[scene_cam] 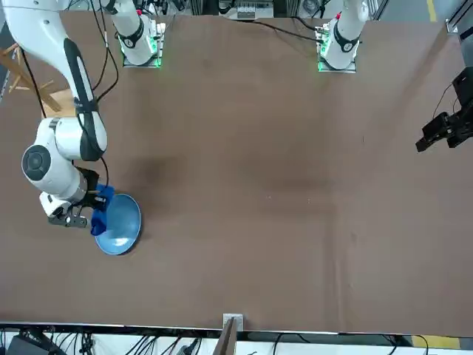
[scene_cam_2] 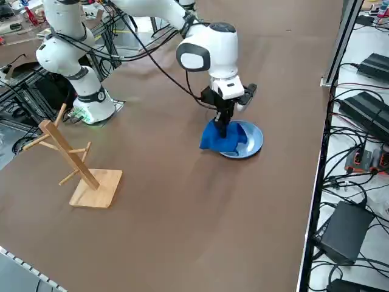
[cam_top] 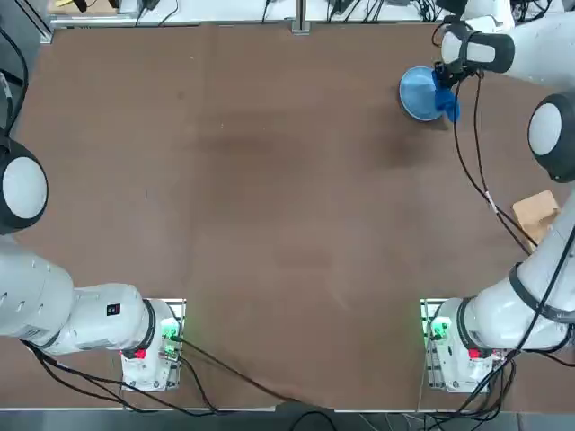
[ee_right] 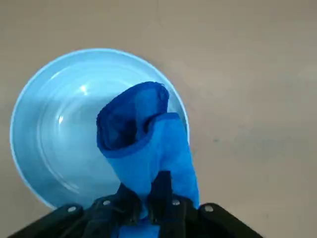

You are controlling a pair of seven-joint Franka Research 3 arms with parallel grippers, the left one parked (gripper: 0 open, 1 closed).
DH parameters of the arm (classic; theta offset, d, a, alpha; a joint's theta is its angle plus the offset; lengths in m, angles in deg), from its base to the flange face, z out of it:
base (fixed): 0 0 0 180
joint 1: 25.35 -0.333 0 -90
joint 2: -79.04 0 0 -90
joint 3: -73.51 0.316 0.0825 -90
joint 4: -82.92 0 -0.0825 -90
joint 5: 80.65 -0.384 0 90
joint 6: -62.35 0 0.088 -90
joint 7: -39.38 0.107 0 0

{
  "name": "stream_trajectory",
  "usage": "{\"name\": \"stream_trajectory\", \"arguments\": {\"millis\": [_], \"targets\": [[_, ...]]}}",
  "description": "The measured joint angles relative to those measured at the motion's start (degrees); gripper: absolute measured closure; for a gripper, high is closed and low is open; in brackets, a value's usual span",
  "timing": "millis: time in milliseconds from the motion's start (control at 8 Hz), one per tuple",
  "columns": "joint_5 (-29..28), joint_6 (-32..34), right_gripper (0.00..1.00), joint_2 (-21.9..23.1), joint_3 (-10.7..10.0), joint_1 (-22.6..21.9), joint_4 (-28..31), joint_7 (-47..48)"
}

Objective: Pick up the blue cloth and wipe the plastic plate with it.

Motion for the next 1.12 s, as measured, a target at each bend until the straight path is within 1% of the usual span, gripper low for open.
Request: {"name": "stream_trajectory", "arguments": {"millis": [250, 1125], "targets": [[0.09, -2.32, 0.9, -3.19, 0.01, -0.01, -2.42, 0.0], [-0.01, -2.35, 0.9, -8.02, 0.01, -0.01, -5.9, 0.78]]}}
